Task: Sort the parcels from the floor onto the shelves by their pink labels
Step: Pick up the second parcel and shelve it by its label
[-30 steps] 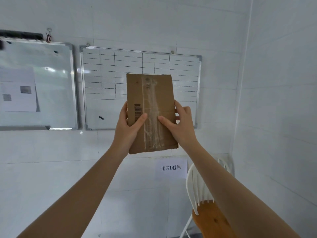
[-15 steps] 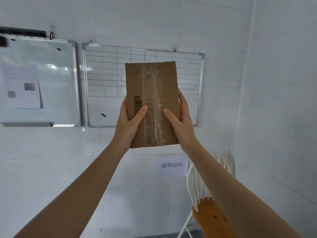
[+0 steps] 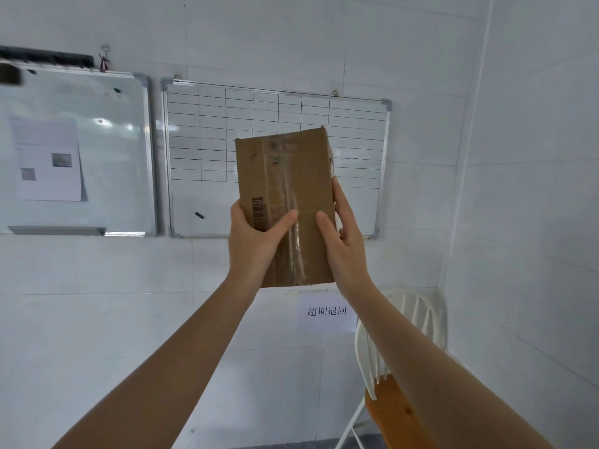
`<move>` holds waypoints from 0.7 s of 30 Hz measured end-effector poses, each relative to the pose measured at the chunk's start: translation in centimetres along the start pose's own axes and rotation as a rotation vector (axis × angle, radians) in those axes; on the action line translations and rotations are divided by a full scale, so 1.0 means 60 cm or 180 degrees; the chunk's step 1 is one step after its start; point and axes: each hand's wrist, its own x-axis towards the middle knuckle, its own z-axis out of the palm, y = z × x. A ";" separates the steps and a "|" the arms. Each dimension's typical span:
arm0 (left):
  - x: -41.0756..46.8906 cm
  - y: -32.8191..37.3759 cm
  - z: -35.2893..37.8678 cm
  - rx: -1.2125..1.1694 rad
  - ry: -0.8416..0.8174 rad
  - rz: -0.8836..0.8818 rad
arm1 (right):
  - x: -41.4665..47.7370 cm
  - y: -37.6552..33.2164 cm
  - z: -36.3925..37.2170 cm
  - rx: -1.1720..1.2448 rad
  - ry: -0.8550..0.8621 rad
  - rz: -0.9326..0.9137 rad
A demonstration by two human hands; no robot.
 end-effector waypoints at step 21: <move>-0.004 0.010 0.021 0.1057 0.0335 0.0095 | -0.003 -0.005 0.008 -0.0055 0.0124 -0.0093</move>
